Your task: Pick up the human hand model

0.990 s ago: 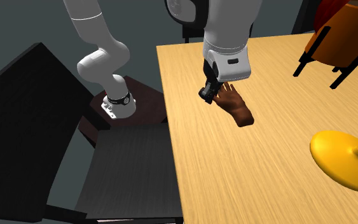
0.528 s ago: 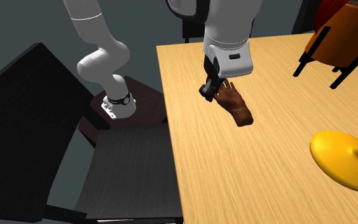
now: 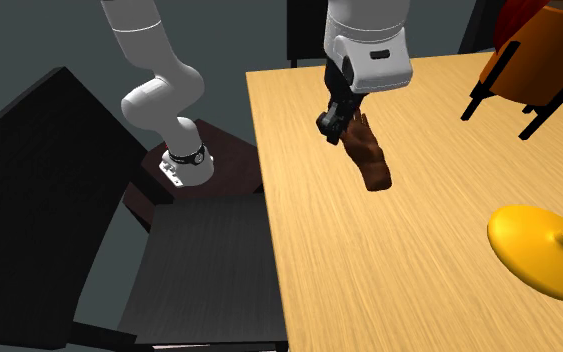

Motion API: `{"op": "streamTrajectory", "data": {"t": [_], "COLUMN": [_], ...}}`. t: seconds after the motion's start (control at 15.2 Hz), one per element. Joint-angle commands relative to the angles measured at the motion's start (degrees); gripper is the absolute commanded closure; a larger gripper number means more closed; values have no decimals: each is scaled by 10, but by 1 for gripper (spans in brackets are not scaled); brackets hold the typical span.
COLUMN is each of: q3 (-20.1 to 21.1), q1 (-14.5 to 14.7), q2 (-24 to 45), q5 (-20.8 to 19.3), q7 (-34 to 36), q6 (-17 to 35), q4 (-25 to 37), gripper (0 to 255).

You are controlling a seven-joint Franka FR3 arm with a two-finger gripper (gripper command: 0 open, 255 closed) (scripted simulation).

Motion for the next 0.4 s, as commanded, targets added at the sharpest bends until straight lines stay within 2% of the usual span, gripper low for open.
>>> {"op": "streamTrajectory", "data": {"t": [0.0, 0.33], "q3": [0, -1], "q1": [0, -1], "q2": [2, 8], "q5": [0, 1], "q7": [2, 5], "q6": [-17, -42], "q4": [19, 51], "gripper": [255, 255]}}
